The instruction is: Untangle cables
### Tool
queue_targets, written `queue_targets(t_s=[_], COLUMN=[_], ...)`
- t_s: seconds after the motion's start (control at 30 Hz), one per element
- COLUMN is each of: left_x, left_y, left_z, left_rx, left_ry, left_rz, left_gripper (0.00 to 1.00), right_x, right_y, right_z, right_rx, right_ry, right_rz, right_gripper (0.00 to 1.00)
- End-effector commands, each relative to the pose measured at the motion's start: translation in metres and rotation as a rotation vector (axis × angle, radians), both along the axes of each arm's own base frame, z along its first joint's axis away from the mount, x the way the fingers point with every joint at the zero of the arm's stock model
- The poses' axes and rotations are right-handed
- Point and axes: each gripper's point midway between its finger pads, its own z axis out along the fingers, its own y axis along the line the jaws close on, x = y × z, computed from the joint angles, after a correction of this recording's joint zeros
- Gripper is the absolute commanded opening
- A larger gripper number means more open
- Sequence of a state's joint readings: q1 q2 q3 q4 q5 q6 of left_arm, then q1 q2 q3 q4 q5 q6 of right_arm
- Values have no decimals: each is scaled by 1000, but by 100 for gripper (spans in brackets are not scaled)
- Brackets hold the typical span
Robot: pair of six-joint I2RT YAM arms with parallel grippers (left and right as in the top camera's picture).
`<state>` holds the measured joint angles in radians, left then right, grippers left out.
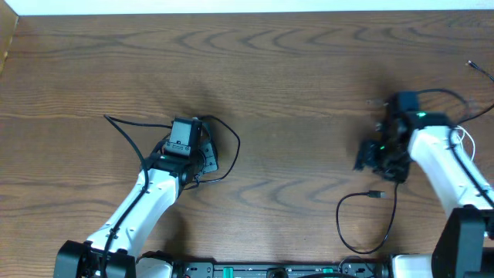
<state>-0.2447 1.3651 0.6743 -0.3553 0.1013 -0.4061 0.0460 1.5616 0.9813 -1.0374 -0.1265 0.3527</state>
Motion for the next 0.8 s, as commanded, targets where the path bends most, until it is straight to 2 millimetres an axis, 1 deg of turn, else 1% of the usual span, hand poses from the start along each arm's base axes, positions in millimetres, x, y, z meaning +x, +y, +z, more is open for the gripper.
queue_targets(t_s=[0.0,0.07,0.23,0.27,0.33,0.4,0.43,0.6,0.67,0.73,0.77], left_x=[-1,-1,-1,-1,-1,-1,-1,-1,-1,-1,-1], left_y=[4,4,4,4,4,4,4,4,4,4,4], left_z=[0,0,0,0,0,0,0,0,0,0,0], left_rx=[14,14,14,14,14,14,14,14,14,14,14], left_ry=[-3,-3,-3,-3,-3,-3,-3,-3,-3,-3,-3], left_rz=[2,1,1,1,1,1,1,1,1,1,1], left_gripper=[32,32,32,33,32,32,32,32,32,32,32], right_x=[-23,-40,-69,-72,-76,-78,-79,-83,-80,-71,-66], right_y=[26,37,49,50,55,58,58,51,48,40,37], right_z=[-11,-22,-36,-38,-44,-51,-54,-71,-75,-76,-76], right_rx=[37,21,-7,-11,-15,-18,-29,-109,-129,-177,-198], right_ry=[54,96,164,169,165,148,142,104,76,35,12], right_rz=[85,98,107,107,116,127,125,89,92,93,92], right_gripper=[58,56,53,52,47,37,34,31,21,4,1])
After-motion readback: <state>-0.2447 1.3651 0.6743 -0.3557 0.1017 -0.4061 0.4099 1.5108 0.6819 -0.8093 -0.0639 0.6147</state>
